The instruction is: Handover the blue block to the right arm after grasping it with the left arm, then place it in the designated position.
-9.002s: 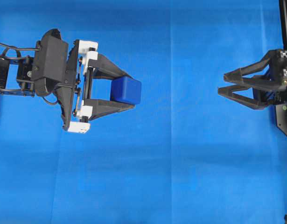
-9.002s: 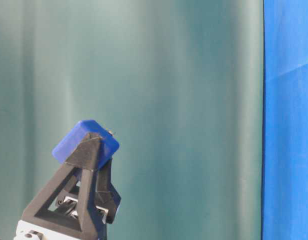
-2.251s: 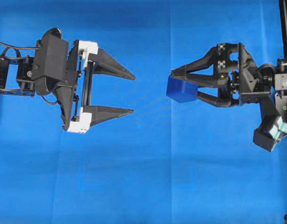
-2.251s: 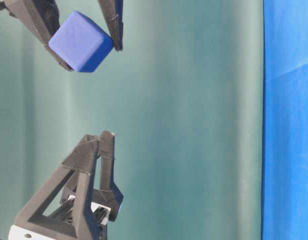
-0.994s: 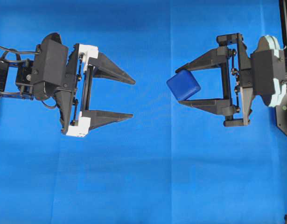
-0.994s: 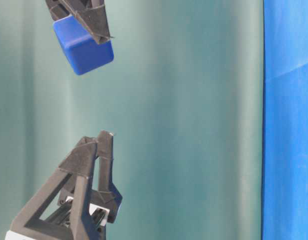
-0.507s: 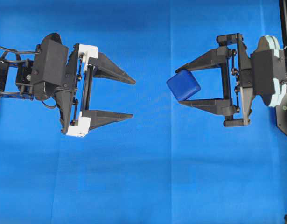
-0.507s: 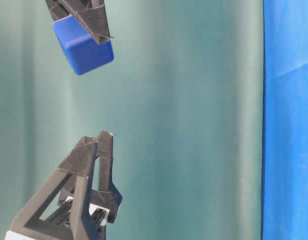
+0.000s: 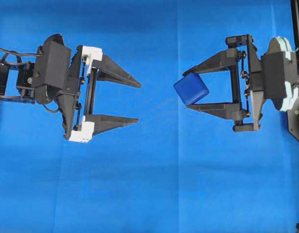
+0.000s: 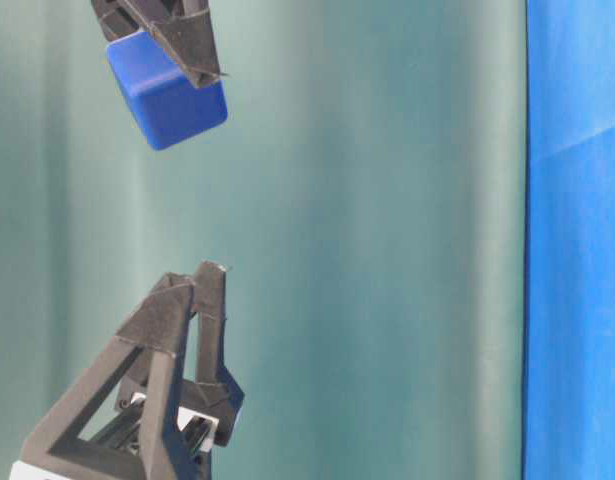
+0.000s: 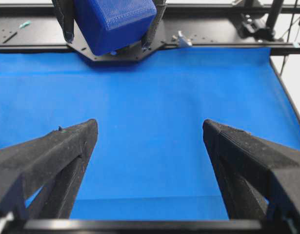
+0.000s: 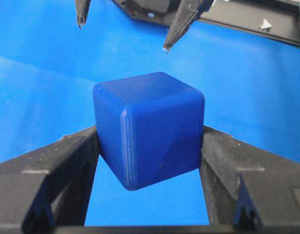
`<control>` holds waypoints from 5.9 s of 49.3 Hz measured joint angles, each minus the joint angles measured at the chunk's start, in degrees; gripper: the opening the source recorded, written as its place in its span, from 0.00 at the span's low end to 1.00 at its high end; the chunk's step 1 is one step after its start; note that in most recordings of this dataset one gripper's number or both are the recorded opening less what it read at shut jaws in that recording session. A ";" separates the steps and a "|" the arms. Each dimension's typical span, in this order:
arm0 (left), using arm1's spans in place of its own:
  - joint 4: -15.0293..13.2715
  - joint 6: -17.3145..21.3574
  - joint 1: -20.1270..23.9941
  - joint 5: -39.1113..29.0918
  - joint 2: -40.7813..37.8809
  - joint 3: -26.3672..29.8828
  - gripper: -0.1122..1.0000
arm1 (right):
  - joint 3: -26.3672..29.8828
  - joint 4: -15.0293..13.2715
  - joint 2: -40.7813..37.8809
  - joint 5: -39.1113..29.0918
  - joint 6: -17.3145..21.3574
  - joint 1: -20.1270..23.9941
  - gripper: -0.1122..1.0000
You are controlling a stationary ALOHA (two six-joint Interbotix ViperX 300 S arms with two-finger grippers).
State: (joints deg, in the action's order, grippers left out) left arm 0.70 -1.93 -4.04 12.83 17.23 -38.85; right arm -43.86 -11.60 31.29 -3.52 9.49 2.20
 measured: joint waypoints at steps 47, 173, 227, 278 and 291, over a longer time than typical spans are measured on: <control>0.00 -0.18 -0.09 0.00 0.00 0.00 0.93 | -0.09 0.35 0.00 -8.88 4.39 0.62 0.56; 0.09 0.00 -0.18 0.09 0.00 0.00 0.93 | 5.36 1.32 -41.66 14.33 8.35 -0.18 0.56; 0.00 0.26 -0.18 0.00 0.00 0.00 0.93 | 5.71 6.59 -44.30 16.61 8.79 -0.44 0.94; 0.00 0.53 -0.18 0.00 0.44 -0.53 0.93 | 5.54 5.27 -15.64 -5.27 8.09 0.00 0.92; 0.00 0.53 -0.18 0.00 0.53 -0.53 0.93 | 5.27 3.52 -6.68 -10.72 7.91 0.09 0.92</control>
State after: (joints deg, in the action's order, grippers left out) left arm 0.70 -1.41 -4.22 12.83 17.75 -39.38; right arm -38.58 -8.09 24.61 -14.24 17.40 2.29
